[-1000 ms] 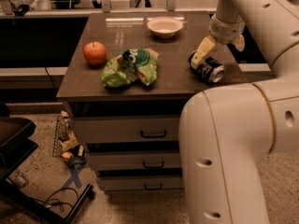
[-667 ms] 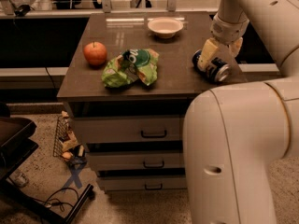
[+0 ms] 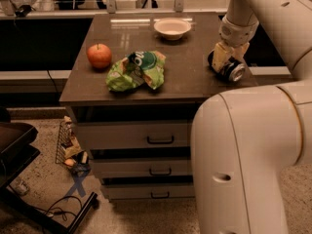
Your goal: Place pepsi can upright
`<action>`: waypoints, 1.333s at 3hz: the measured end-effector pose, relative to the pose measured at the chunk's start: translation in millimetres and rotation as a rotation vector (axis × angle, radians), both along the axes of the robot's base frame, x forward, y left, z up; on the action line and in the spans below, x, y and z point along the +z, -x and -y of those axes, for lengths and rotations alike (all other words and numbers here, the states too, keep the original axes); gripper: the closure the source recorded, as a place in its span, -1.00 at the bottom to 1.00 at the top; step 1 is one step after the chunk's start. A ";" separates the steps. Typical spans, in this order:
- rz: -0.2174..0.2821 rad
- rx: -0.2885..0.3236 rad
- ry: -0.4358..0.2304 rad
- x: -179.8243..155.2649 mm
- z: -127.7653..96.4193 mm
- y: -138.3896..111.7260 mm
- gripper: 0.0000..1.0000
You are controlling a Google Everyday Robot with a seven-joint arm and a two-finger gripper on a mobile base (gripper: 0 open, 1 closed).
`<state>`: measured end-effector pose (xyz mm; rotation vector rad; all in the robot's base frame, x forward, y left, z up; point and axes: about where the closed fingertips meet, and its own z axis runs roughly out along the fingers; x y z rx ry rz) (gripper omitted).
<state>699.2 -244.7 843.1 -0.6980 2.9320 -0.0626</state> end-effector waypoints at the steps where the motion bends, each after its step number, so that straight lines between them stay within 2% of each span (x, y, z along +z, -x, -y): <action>1: 0.004 0.001 0.000 -2.8 -0.7 -2.7 0.90; 2: 0.004 0.001 0.000 -1.1 -0.7 -2.8 1.00; 3: 0.007 0.000 0.000 -1.1 -0.7 -3.6 1.00; 4: 0.056 -0.015 -0.032 25.5 8.4 2.5 1.00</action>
Offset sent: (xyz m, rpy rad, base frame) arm 0.0027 0.0006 -0.0027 0.0003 -0.0043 0.0008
